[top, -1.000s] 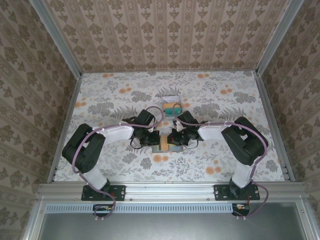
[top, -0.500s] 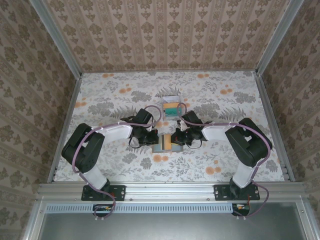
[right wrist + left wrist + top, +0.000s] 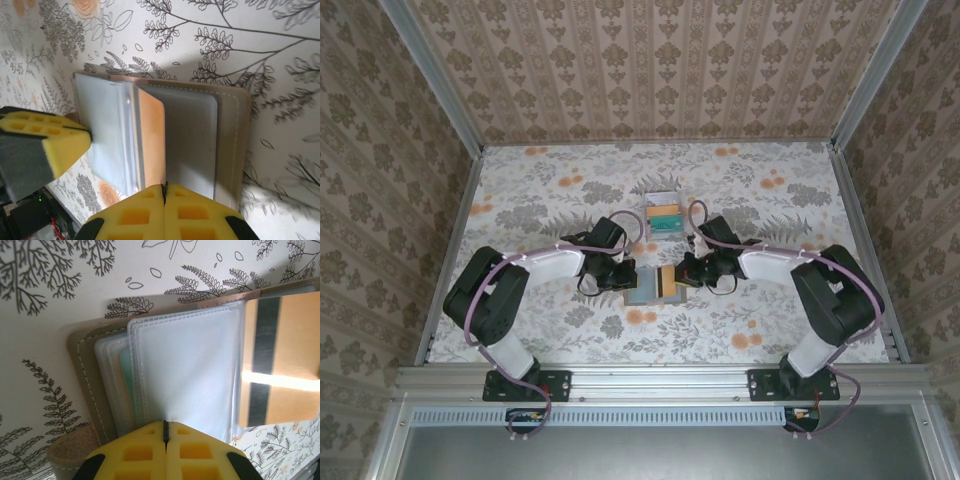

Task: Take the credit cards out of the card holder

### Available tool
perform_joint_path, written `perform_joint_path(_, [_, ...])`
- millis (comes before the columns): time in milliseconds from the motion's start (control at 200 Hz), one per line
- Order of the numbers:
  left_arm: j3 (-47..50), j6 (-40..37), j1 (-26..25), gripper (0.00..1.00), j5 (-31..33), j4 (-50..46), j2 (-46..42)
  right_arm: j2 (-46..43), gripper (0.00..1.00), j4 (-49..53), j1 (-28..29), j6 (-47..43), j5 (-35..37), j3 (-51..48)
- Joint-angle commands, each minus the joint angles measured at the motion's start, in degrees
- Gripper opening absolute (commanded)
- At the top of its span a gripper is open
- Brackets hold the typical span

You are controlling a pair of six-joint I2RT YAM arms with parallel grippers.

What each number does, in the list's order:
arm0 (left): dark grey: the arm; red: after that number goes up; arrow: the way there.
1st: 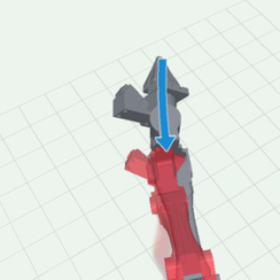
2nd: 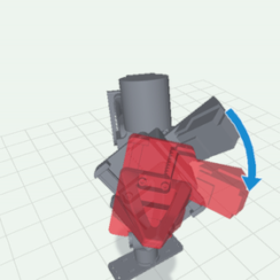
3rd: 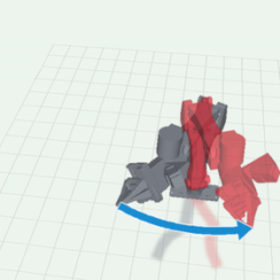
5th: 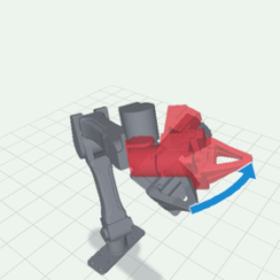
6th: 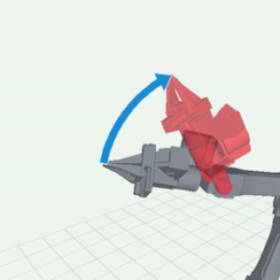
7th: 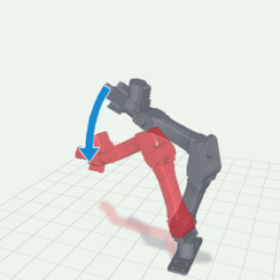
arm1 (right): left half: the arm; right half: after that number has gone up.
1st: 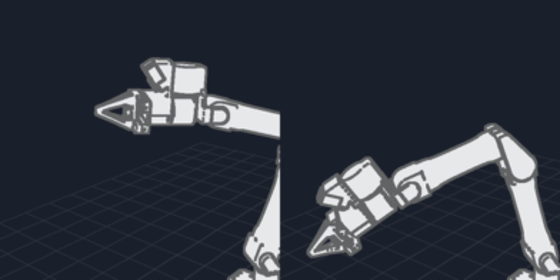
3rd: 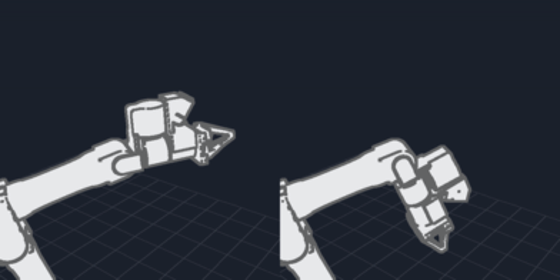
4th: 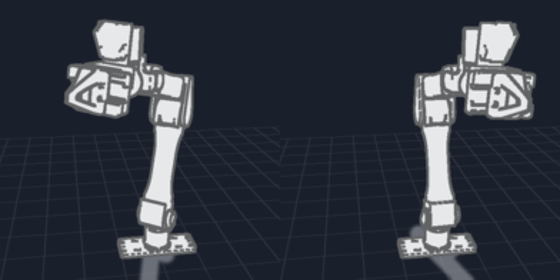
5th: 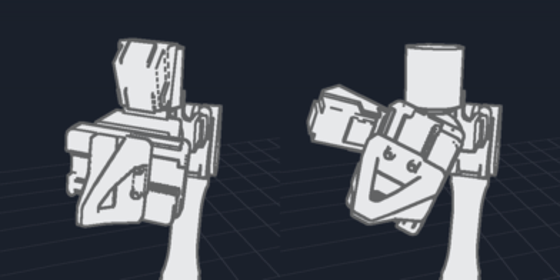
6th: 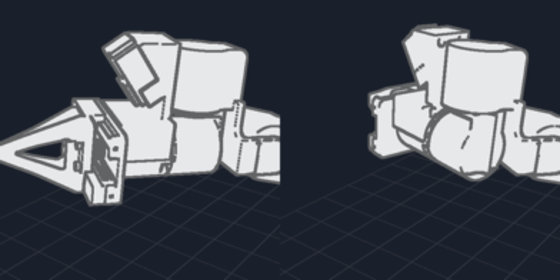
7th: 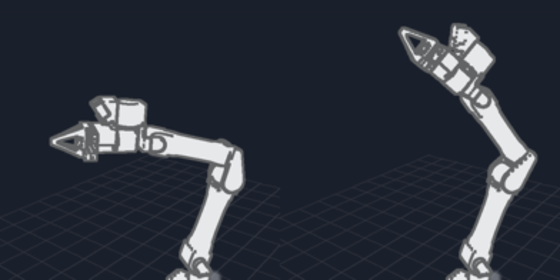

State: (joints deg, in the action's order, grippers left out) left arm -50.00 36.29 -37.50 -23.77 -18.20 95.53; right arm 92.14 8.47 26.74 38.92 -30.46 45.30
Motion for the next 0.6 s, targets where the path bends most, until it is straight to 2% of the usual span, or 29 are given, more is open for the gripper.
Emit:
perform_joint_path(0, [-0.55,-1.57,0.67,0.00,3.03,-4.54,0.36,-4.83,0.00,10.40,-0.29,-6.21,1.83,2.39])
perform_joint_path(145, [-1.86,-1.85,0.67,0.00,2.78,-4.86,0.23,-8.96,0.00,19.55,-0.29,-12.96,4.66,7.92])
perform_joint_path(300, [-4.00,-2.34,0.67,0.00,2.74,-6.01,-1.27,-9.46,0.00,29.91,-0.29,-21.77,10.61,16.27])
perform_joint_path(425, [-5.52,-3.05,0.85,0.13,3.44,-7.70,-3.89,-7.84,0.00,34.19,-0.20,-30.19,16.15,22.68])
perform_joint_path(595, [-6.51,-3.42,1.59,0.49,4.67,-10.01,-8.78,-4.98,0.00,32.69,0.28,-42.96,22.40,28.11])
